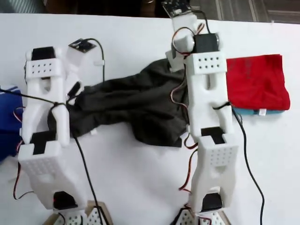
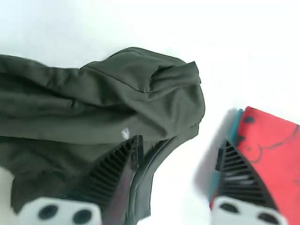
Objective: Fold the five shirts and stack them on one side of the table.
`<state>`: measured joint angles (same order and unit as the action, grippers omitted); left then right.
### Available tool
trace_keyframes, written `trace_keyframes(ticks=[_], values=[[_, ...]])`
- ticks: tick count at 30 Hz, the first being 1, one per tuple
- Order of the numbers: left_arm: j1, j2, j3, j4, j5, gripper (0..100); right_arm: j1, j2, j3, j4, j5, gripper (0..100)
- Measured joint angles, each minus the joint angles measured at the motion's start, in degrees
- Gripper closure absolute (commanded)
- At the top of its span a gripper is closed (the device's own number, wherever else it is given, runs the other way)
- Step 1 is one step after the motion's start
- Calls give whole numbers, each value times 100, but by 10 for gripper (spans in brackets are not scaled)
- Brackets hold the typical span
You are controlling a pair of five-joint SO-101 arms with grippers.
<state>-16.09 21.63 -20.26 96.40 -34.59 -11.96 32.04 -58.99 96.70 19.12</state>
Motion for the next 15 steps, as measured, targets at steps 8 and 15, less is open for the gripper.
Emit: trace_keyframes(ticks=[8,15], values=[[-527,-35,-985,475,-26,714,0,-633,334,334,0,745],[-905,-1407,589,484,-782,714,0,-2277,2127,334,0,744]])
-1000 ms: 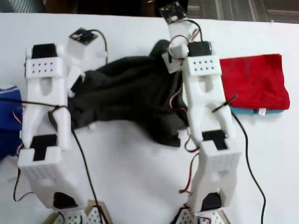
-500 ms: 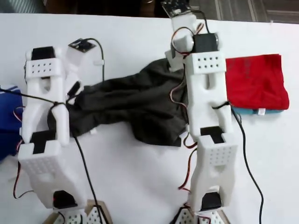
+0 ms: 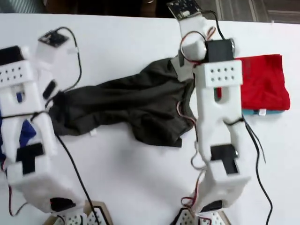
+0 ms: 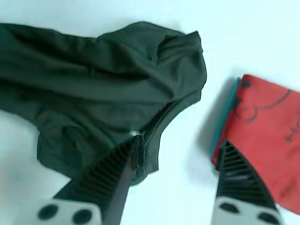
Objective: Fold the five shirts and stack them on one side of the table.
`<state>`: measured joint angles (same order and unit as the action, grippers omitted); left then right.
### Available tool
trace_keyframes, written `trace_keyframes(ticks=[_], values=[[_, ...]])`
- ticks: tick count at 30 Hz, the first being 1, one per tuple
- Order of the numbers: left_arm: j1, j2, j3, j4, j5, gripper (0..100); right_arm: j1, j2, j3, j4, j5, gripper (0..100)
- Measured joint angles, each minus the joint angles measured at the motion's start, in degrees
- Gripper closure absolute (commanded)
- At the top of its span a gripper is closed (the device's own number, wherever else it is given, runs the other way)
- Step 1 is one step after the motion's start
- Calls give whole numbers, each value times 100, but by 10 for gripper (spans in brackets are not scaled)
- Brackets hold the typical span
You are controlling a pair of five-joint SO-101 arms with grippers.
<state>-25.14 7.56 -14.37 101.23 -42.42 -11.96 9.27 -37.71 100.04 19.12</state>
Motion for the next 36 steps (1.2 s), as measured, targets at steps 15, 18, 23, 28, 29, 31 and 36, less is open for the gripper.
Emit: trace_keyframes(ticks=[15,18,23,28,29,31,36], values=[[0,-2277,5670,-3367,-879,714,0,-1960,3147,0,0,744],[9,-2242,6048,-4211,-1292,714,0,-2233,3473,0,0,744],[-79,-1714,6048,-5565,-1521,714,0,-2664,3903,0,0,744],[-79,-765,5143,-5864,-1354,714,0,-2936,4360,0,0,744],[-79,-545,4923,-5864,-1327,714,0,-2936,4378,0,0,744],[-79,-141,4484,-5688,-1310,714,0,-2936,4413,0,0,744],[-88,492,3305,-4607,-985,714,0,-2936,4431,0,0,744]])
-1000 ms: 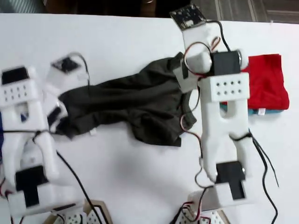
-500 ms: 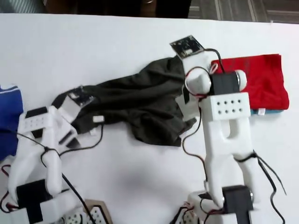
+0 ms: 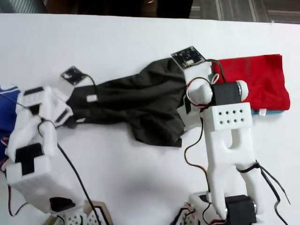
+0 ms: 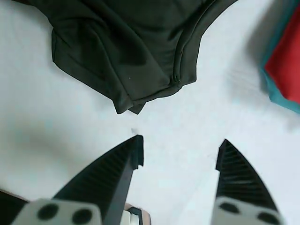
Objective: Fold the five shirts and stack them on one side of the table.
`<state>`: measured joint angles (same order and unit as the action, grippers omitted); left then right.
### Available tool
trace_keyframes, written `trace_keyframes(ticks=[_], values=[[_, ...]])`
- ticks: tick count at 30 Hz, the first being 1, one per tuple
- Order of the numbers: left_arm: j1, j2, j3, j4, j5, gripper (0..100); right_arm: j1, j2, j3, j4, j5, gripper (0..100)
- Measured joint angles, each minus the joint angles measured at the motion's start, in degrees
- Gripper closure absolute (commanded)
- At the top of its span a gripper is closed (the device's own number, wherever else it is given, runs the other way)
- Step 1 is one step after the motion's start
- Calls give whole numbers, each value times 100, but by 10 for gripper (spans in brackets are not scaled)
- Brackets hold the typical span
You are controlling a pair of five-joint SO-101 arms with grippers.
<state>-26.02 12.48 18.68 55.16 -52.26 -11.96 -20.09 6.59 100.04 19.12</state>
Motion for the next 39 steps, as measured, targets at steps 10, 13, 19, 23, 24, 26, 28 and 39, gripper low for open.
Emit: trace_keyframes(ticks=[10,13,19,23,24,26,28,39], values=[[-149,62,-932,1451,-229,714,0,0,0,0,0,744],[-273,79,-932,1538,-580,714,0,0,0,0,0,744],[-563,97,-932,1565,-1116,714,0,0,0,0,0,744],[-677,97,-844,1275,-1178,714,0,0,0,0,0,744],[-686,97,-765,1204,-1187,714,0,0,0,0,0,744],[-695,97,-633,1099,-1196,714,0,0,0,0,0,744],[-686,97,-563,1055,-1196,714,0,0,0,-18,0,744],[-466,97,-492,1020,-1090,954,0,0,484,-360,0,744]])
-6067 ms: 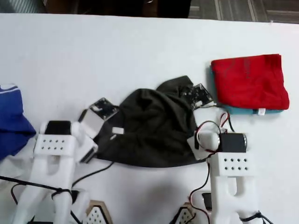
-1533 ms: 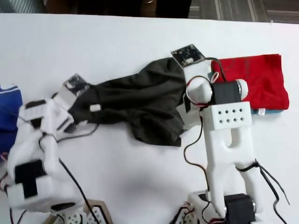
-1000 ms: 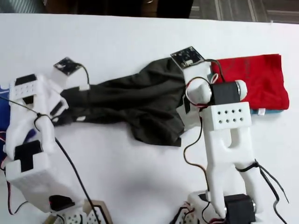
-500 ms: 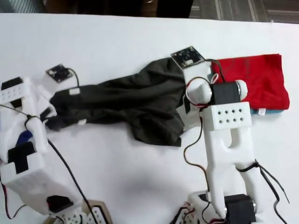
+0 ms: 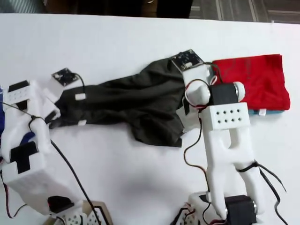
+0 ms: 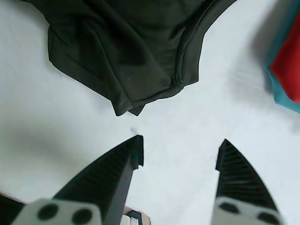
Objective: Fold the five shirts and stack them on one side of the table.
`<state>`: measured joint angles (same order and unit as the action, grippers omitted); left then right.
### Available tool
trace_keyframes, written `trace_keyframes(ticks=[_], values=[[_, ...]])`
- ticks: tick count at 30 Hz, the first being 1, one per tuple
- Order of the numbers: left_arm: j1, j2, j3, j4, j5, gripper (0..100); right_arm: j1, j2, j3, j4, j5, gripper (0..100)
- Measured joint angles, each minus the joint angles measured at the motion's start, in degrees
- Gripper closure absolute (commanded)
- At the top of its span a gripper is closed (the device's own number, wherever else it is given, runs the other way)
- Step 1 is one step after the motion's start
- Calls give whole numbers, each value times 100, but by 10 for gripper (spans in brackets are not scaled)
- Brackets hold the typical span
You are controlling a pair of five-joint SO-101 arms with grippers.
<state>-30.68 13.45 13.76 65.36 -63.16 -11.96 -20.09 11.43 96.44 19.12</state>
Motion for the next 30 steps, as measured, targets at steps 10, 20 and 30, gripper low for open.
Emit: trace_keyframes(ticks=[10,20,30], values=[[26,0,-53,334,0,965,0,0,369,-290,0,744],[-62,0,-422,1538,0,767,0,0,369,-290,0,744],[-167,0,-176,1503,-88,767,0,0,369,-360,0,744]])
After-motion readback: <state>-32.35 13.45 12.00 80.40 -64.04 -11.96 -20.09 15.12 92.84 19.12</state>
